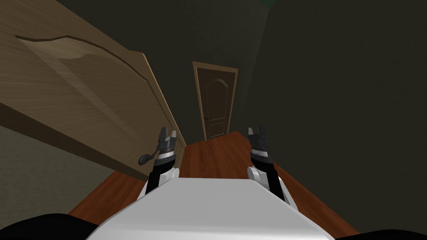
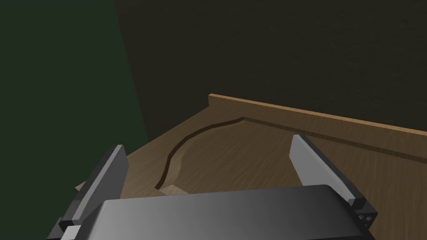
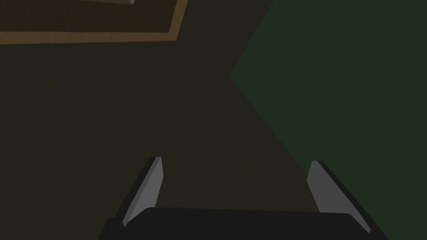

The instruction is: Pull the door open

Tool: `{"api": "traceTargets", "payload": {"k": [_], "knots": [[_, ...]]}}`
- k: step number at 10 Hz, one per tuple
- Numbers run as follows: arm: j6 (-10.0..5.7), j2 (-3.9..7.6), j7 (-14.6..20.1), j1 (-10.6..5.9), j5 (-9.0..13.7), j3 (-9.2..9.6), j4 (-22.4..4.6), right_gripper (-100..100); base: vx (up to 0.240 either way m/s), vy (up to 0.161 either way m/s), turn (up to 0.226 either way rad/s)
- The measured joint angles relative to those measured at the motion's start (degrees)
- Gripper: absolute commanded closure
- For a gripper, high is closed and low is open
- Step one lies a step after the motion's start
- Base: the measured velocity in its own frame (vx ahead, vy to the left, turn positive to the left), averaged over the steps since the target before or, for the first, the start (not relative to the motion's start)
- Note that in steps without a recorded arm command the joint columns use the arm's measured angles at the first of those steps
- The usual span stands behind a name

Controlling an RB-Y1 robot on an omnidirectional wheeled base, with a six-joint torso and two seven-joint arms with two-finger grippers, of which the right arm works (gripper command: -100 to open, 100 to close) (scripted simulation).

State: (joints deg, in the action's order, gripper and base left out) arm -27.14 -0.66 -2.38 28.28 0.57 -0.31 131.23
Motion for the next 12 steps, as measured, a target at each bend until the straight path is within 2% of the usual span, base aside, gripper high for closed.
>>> {"api": "traceTargets", "payload": {"k": [6,7,12], "knots": [[-1.41,1.7,0.6,-3.32,0.1,0.18,-7.6,-100,0.085,0.031,0.046],[-1.12,1.98,0.7,-3.96,0.2,0.15,-8.4,-100,0.063,0.043,0.045],[-2.23,3.46,1.4,-7.46,0.4,0.05,-15.9,-100,0.083,0.03,0.053]]}}
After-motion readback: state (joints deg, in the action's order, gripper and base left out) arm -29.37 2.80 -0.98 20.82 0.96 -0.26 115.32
